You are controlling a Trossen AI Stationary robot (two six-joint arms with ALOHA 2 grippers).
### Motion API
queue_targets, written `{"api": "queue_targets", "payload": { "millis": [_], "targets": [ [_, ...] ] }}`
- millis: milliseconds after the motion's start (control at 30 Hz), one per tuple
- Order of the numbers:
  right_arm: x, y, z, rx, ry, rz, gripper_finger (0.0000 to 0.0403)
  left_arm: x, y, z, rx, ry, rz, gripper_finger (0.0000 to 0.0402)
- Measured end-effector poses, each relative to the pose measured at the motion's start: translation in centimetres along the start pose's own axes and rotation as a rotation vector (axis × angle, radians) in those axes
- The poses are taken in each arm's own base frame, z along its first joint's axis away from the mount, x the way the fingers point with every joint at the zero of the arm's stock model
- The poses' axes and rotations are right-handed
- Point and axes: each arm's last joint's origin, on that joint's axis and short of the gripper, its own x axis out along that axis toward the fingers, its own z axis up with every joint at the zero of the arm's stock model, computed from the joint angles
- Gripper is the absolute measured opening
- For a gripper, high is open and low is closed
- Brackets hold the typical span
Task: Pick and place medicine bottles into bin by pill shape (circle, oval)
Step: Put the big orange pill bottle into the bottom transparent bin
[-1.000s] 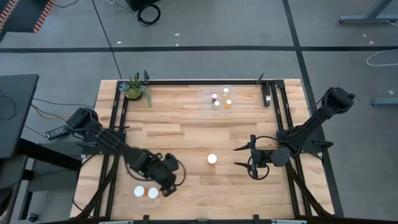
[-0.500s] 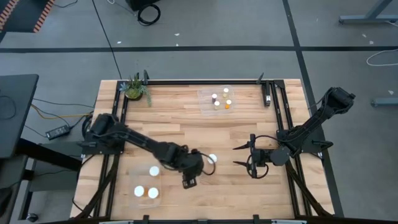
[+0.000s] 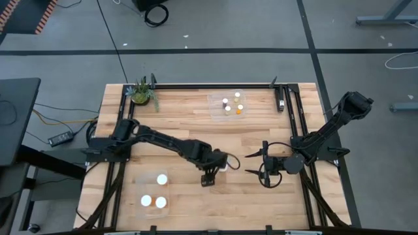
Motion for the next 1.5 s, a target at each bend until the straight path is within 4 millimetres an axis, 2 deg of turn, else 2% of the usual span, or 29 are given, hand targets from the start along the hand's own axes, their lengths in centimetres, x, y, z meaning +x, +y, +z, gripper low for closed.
{"api": "queue_targets", "payload": {
  "millis": [200, 500, 700, 1233, 1500],
  "targets": [
    [0.0, 0.0, 0.0, -0.007, 0.0, 0.001, 0.0262, 1.2, 1.5, 1.5, 0.021, -0.084, -0.008, 0.0345],
    [0.0, 0.0, 0.0, -0.008, -0.002, 0.0, 0.0262, 2.8, 1.5, 2.8, 0.114, -0.201, -0.015, 0.0345],
    [0.0, -0.1, 0.0, -0.003, -0.003, -0.003, 0.0262, 3.2, 1.3, 2.6, 0.153, -0.194, 0.023, 0.0323],
    [0.1, -0.1, 0.0, 0.0, -0.001, -0.004, 0.0262, 3.3, 0.3, 2.3, 0.164, -0.198, 0.013, 0.0217],
    [0.1, -0.1, 0.0, 0.002, -0.001, -0.004, 0.0262, 3.3, -0.1, 2.1, 0.171, -0.195, 0.009, 0.0228]
  ]
}}
